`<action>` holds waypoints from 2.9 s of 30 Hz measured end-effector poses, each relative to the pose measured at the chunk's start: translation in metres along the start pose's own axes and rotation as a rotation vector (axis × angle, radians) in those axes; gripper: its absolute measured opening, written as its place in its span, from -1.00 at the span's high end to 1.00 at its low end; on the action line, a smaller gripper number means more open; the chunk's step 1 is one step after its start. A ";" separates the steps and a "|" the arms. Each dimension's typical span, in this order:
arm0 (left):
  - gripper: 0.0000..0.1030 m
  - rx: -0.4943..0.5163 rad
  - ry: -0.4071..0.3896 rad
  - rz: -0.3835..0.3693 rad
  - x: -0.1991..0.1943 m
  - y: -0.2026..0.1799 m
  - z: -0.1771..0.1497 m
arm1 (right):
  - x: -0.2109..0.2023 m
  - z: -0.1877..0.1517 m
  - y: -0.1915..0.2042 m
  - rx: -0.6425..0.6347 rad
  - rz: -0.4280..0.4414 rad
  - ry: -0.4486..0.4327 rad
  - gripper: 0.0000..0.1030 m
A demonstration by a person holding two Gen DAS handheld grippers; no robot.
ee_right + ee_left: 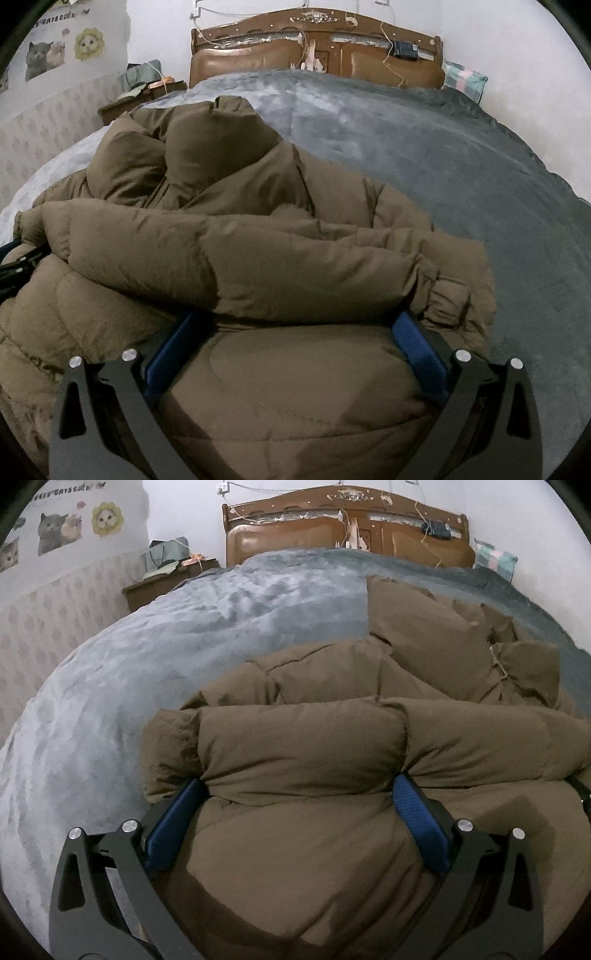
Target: Fold large clothes
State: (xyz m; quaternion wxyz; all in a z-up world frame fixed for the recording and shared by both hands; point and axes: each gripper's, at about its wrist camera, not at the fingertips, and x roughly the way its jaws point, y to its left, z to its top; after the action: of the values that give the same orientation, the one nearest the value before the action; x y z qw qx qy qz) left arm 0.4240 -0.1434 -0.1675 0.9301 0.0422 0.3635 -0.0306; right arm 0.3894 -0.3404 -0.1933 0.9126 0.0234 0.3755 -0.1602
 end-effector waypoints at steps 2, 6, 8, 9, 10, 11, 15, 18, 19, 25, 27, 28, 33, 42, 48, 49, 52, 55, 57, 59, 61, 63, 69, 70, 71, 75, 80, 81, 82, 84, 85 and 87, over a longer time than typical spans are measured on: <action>-0.94 -0.013 0.009 -0.027 -0.011 0.003 0.001 | -0.002 -0.001 0.000 -0.002 0.000 -0.008 -0.97; -0.88 -0.177 -0.029 -0.109 -0.089 0.044 0.004 | -0.023 -0.003 -0.008 0.014 0.051 -0.018 -0.96; -0.94 -0.235 -0.059 -0.157 -0.151 0.067 -0.001 | -0.057 0.001 -0.017 0.012 0.102 0.009 -0.96; -0.94 -0.212 -0.058 -0.152 -0.173 0.073 -0.006 | -0.080 0.003 -0.023 0.027 0.142 -0.008 -0.96; -0.94 -0.170 -0.071 -0.138 -0.198 0.078 -0.014 | -0.122 0.000 -0.033 0.051 0.208 -0.053 -0.97; -0.94 -0.095 -0.099 -0.088 -0.232 0.085 -0.030 | -0.146 -0.004 -0.037 0.056 0.231 -0.070 -0.97; -0.94 0.043 -0.090 0.032 -0.302 0.116 -0.088 | -0.232 -0.030 -0.047 -0.079 0.158 0.017 -0.97; -0.94 0.069 -0.079 0.045 -0.339 0.143 -0.123 | -0.301 -0.059 -0.071 -0.070 0.131 -0.043 -0.97; -0.94 0.083 -0.098 0.060 -0.349 0.148 -0.135 | -0.319 -0.070 -0.082 -0.050 0.127 -0.069 -0.97; -0.94 0.045 -0.096 0.082 -0.363 0.178 -0.161 | -0.360 -0.105 -0.139 0.087 -0.018 -0.068 -0.97; -0.94 0.007 -0.056 0.024 -0.359 0.178 -0.165 | -0.363 -0.104 -0.149 0.156 0.013 -0.061 -0.97; -0.94 0.017 -0.040 0.019 -0.357 0.176 -0.167 | -0.363 -0.105 -0.151 0.179 0.030 -0.054 -0.97; -0.94 0.096 0.024 0.045 -0.344 0.164 -0.178 | -0.356 -0.110 -0.139 0.145 0.093 0.012 -0.97; -0.94 0.041 0.065 -0.002 -0.341 0.172 -0.186 | -0.327 -0.128 -0.128 0.196 0.142 0.180 -0.97; -0.94 -0.017 0.189 -0.186 -0.327 0.170 -0.193 | -0.310 -0.144 -0.142 0.308 0.181 0.314 -0.97; -0.94 -0.009 0.189 -0.182 -0.327 0.168 -0.194 | -0.311 -0.147 -0.141 0.311 0.179 0.335 -0.97; -0.94 0.006 0.210 -0.216 -0.328 0.158 -0.196 | -0.310 -0.155 -0.133 0.282 0.173 0.372 -0.97; -0.94 0.010 0.284 -0.253 -0.322 0.148 -0.204 | -0.304 -0.162 -0.126 0.260 0.191 0.434 -0.97; -0.94 0.011 0.349 -0.285 -0.315 0.142 -0.209 | -0.298 -0.167 -0.119 0.234 0.196 0.476 -0.97; -0.94 -0.009 0.474 -0.363 -0.301 0.134 -0.220 | -0.293 -0.172 -0.112 0.209 0.188 0.526 -0.97; -0.94 0.043 0.508 -0.327 -0.296 0.125 -0.225 | -0.289 -0.178 -0.101 0.167 0.192 0.568 -0.96; -0.94 0.078 0.528 -0.285 -0.289 0.119 -0.229 | -0.289 -0.181 -0.094 0.132 0.184 0.578 -0.96; -0.94 0.107 0.566 -0.237 -0.277 0.116 -0.236 | -0.290 -0.184 -0.097 0.138 0.172 0.585 0.15; -0.94 0.114 0.548 -0.229 -0.279 0.116 -0.235 | -0.290 -0.183 -0.096 0.133 0.179 0.581 0.26; -0.92 0.124 0.527 -0.220 -0.281 0.117 -0.232 | -0.291 -0.182 -0.094 0.122 0.169 0.575 0.38; 0.29 0.107 0.498 -0.259 -0.285 0.120 -0.226 | -0.295 -0.179 -0.097 0.118 0.176 0.550 0.46; 0.78 0.085 0.433 -0.223 -0.293 0.128 -0.216 | -0.304 -0.172 -0.103 0.136 0.198 0.489 0.57; 0.80 0.088 0.410 -0.215 -0.299 0.133 -0.217 | -0.307 -0.170 -0.102 0.134 0.204 0.473 0.60; 0.81 0.092 0.384 -0.203 -0.304 0.134 -0.214 | -0.311 -0.169 -0.102 0.134 0.207 0.457 0.61; 0.82 0.092 0.343 -0.181 -0.316 0.135 -0.210 | -0.322 -0.165 -0.105 0.148 0.214 0.409 0.66; 0.82 0.089 0.331 -0.175 -0.318 0.134 -0.206 | -0.326 -0.163 -0.107 0.158 0.213 0.386 0.68; 0.82 0.057 0.320 -0.184 -0.324 0.137 -0.202 | -0.343 -0.157 -0.113 0.185 0.227 0.292 0.72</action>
State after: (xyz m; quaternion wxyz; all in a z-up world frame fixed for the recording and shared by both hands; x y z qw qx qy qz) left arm 0.0618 0.0218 -0.0877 0.8522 0.0397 0.5081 -0.1186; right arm 0.0194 -0.3271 -0.0591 0.8545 0.1721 0.4827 -0.0849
